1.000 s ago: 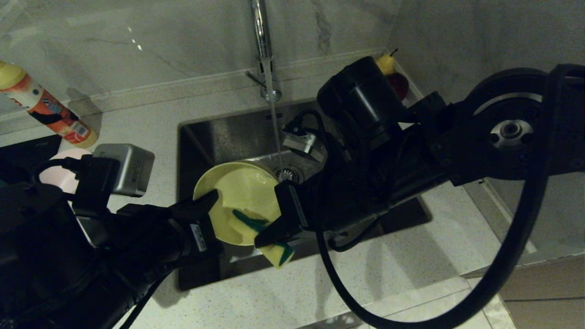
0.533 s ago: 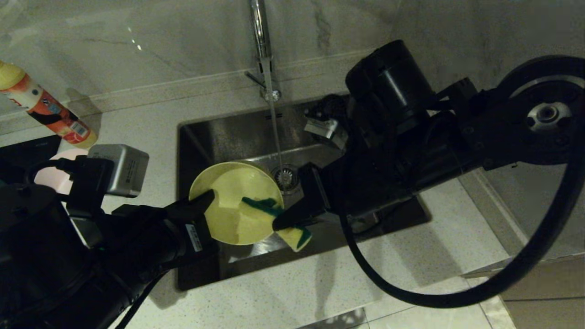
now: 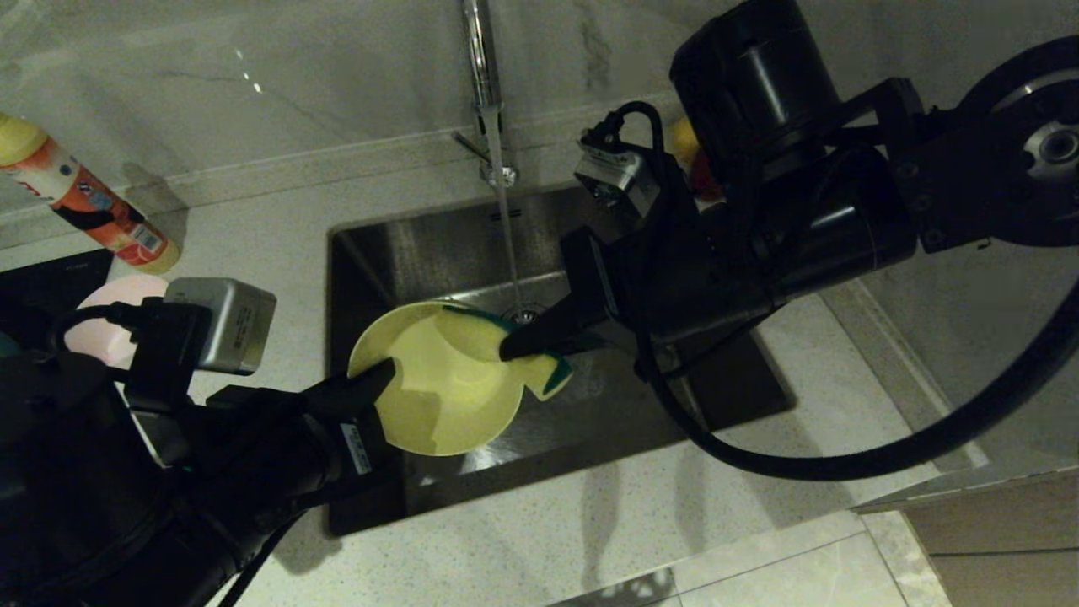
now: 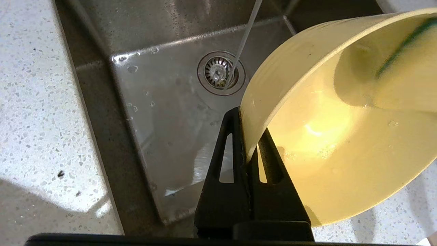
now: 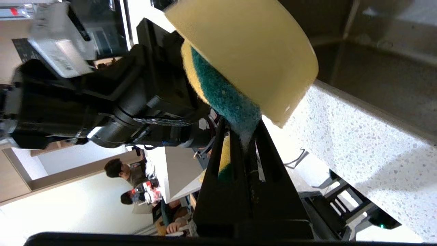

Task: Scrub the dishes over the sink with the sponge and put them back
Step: Wipe the bowl

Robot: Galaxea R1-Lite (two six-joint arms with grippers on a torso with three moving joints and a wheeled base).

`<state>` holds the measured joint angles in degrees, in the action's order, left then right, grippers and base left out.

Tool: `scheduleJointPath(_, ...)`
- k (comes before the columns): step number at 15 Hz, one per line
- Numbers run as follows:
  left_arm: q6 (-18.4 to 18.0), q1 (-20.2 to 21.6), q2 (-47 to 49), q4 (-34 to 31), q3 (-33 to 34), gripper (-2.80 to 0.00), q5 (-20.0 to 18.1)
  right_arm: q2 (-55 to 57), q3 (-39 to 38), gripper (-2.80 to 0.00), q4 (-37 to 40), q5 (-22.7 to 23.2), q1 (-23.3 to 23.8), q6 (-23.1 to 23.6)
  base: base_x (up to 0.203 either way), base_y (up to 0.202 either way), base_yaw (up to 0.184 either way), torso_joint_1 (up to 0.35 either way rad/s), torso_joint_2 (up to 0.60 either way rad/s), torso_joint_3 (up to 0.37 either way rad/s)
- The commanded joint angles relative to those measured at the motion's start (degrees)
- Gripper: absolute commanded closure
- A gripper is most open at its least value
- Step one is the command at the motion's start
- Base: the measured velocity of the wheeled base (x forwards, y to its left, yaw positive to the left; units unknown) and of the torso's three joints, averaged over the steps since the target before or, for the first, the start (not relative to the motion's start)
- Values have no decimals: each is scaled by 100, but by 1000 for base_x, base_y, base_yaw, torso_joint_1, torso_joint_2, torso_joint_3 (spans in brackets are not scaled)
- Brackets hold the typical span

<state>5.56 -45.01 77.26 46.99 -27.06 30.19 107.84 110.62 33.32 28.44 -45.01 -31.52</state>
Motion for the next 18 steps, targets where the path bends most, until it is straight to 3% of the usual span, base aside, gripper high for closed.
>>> scheduleJointPath(1, 13, 1, 60, 20, 8, 0, 31, -138, 12, 0, 16, 29, 1, -12, 0, 0, 0, 0, 0, 0)
scheduleJointPath(6, 78, 135, 252, -1, -104, 0, 28, -601, -13, 0, 107, 98, -15, -21, 0, 0, 0, 0, 0, 0)
scheduleJointPath(9, 565, 508, 609, -243, -498, 0, -6, -1094, -20, 0, 235, 158, -4, -29, 0, 0, 0, 0, 0, 0)
scheduleJointPath(12, 1442, 720, 887, -1419, -1244, 0, -119, -1569, -55, 0, 490, 452, 509, -41, 0, 0, 0, 0, 0, 0)
scheduleJointPath(16, 2729, 1026, 1360, -3194, -2603, 0, -925, -2119, -759, 0, 670, 875, 1184, -5, 0, 0, 0, 0, 0, 0)
scheduleJointPath(18, 3122, 1205, 1774, -3737, -3148, 0, -1309, -2390, -1380, 0, 520, 919, 1412, 16, 0, 0, 0, 0, 0, 0)
